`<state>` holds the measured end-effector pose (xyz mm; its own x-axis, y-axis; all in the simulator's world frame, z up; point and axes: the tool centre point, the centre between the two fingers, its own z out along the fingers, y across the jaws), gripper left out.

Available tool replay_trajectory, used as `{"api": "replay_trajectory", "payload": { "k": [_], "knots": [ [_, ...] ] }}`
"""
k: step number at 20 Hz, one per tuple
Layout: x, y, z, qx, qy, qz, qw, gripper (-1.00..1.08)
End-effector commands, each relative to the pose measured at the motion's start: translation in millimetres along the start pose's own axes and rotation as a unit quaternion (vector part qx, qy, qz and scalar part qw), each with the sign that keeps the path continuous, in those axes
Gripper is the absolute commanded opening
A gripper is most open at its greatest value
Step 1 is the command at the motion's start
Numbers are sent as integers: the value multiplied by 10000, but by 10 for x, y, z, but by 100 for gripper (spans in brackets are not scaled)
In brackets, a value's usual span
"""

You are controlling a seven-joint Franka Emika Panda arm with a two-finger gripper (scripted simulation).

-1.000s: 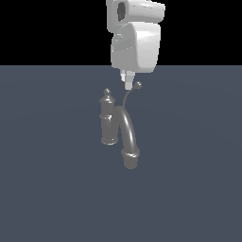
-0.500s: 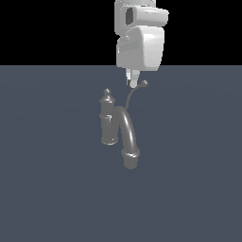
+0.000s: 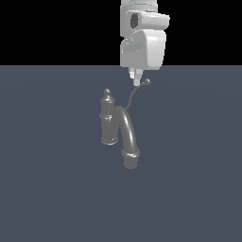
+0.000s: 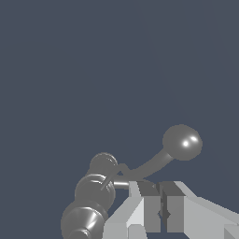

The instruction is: Turn on the faucet by rotating a designated handle.

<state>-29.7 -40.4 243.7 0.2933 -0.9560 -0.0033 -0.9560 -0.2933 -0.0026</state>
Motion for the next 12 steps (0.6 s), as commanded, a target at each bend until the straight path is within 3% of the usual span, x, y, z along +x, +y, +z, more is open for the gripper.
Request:
{"api": "replay_trajectory", "payload": {
  "k": [1,10,11,12],
  "knots": [
    [234,14,14,-7,17,163,9999,-100],
    [432,-127,17,-12,17,196,9998,-100],
    [127,-225,-5,12,-33,-51,10000,-100],
    [135,-253,-4,11,-32,-44,10000,-100]
  ]
}}
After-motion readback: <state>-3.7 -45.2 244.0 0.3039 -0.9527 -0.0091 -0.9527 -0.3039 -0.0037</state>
